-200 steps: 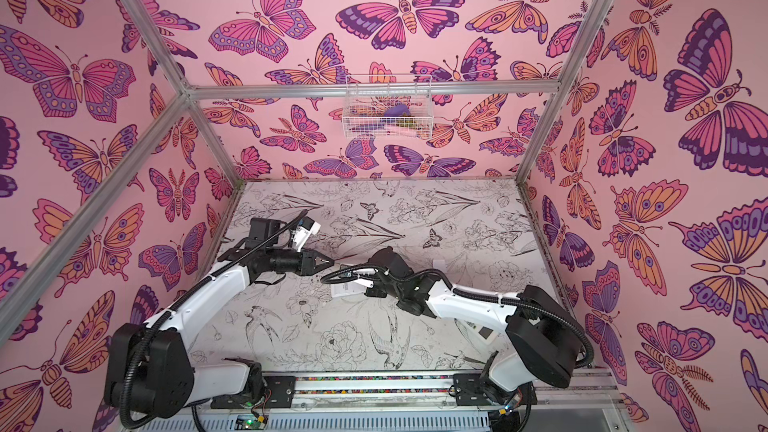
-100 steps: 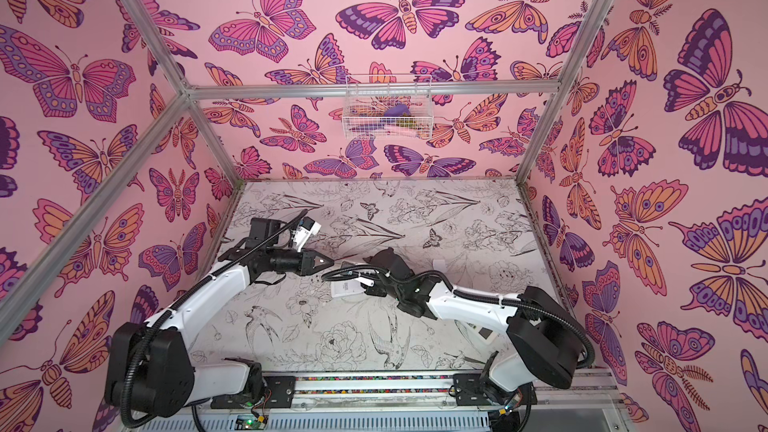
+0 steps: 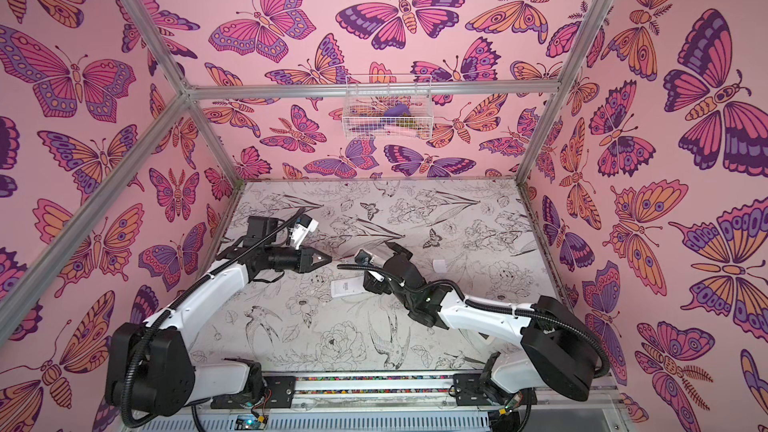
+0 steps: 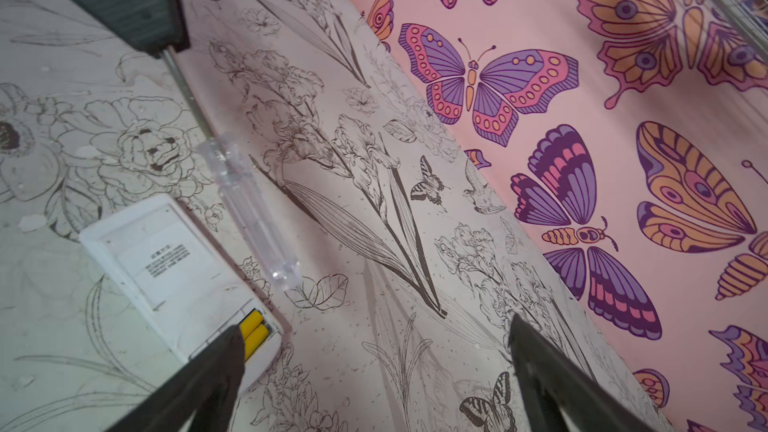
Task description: Unload the batteries from the remote control
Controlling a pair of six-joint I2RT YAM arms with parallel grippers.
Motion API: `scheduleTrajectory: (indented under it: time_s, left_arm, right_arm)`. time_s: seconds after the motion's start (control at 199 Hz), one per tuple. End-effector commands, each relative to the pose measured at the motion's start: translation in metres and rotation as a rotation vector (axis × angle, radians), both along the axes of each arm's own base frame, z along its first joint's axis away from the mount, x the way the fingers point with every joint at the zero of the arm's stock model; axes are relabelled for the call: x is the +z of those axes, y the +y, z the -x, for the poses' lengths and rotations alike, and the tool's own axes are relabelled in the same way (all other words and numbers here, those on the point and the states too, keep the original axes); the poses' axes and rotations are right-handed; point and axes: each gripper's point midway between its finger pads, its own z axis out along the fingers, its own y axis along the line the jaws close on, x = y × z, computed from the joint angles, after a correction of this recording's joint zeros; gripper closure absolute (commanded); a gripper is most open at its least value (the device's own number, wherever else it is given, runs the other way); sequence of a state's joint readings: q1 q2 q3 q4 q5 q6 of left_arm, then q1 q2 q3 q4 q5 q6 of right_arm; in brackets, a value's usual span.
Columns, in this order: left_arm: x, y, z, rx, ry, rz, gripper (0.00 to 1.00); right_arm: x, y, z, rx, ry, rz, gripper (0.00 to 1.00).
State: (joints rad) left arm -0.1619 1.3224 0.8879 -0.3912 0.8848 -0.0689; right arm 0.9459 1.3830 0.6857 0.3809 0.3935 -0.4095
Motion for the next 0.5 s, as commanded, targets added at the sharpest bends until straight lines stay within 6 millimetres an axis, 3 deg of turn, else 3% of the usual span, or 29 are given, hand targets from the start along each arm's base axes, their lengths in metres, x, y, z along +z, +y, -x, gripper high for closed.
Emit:
scheduleTrajectory:
  time_s: [0.0, 0.12, 0.426, 0.496]
  left_arm:
    - [0.010, 0.001, -0.003, 0.003, -0.017, 0.003, 1.00]
    - [0.010, 0.002, -0.003, -0.007, -0.034, -0.008, 1.00]
    - [0.011, 0.003, -0.007, -0.001, -0.042, -0.028, 1.00]
    - [0.016, 0.002, -0.005, -0.004, -0.034, -0.013, 1.00]
  right_arm:
    - [0.009, -0.016, -0.014, -0.138, -0.017, -0.105, 0.01]
    - [0.004, -0.029, -0.024, -0.228, 0.023, -0.175, 0.01]
    - [0.001, -0.095, -0.051, -0.589, 0.122, -0.450, 0.01]
    - [0.003, -0.102, -0.053, -0.624, 0.137, -0.501, 0.01]
